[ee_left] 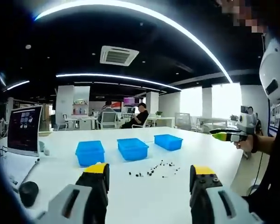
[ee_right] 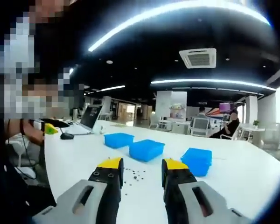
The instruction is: Pick up the resistors one by one and place each resistor into its matching bin, sorting the parts by color and model until every resistor is separated into the correct bin for its type
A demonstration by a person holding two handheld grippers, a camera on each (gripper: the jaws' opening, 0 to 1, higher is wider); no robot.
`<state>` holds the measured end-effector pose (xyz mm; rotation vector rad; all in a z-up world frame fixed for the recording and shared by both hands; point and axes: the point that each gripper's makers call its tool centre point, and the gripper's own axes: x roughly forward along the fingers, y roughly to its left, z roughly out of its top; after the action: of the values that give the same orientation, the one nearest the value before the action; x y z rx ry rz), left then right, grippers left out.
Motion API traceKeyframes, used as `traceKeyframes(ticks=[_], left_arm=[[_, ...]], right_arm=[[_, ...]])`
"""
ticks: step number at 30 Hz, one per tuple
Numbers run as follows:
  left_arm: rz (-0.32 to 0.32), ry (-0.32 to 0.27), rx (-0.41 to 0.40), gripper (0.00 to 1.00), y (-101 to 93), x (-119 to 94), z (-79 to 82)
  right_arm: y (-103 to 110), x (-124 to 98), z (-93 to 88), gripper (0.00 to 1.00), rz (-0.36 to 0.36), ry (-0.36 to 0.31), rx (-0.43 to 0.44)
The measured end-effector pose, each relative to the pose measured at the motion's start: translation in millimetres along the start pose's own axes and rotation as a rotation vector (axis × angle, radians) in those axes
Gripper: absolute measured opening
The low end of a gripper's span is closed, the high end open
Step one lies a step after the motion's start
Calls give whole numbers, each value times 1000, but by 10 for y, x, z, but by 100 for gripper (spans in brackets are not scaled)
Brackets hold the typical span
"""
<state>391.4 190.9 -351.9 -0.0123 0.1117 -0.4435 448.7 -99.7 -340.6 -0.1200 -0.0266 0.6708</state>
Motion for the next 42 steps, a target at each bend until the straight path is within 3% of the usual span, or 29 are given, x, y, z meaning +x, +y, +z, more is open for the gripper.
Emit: traceKeyframes(ticks=[4, 10, 16, 19, 24, 27, 31, 36, 40, 42], left_arm=[[-15, 14, 10, 71, -58, -3, -29], [-9, 21, 5, 71, -63, -61, -70], [7, 16, -2, 71, -25, -129, -86], [10, 21, -2, 71, -10, -152, -109], [3, 40, -7, 71, -13, -185, -172], [-4, 82, 2, 71, -22, -207, -278], [-14, 95, -6, 72, -38, -218, -329], [-28, 117, -11, 72, -45, -226, -385], [-24, 143, -6, 71, -13, -242, -436], [-22, 141, -18, 71, 0, -254, -444]], right_arm=[[-27, 84, -17, 34, 51, 36, 4], [96, 329, 3, 30, 239, 136, -37], [302, 702, -8, 30, 450, 252, -181], [449, 891, -89, 29, 580, 349, -264], [610, 1176, -160, 29, 708, 435, -380], [746, 1339, -278, 30, 814, 527, -459], [938, 1498, -447, 30, 931, 617, -573], [1067, 1664, -708, 28, 1018, 724, -676], [1100, 1765, -913, 26, 1047, 792, -758], [1136, 1799, -991, 24, 1059, 819, -757]])
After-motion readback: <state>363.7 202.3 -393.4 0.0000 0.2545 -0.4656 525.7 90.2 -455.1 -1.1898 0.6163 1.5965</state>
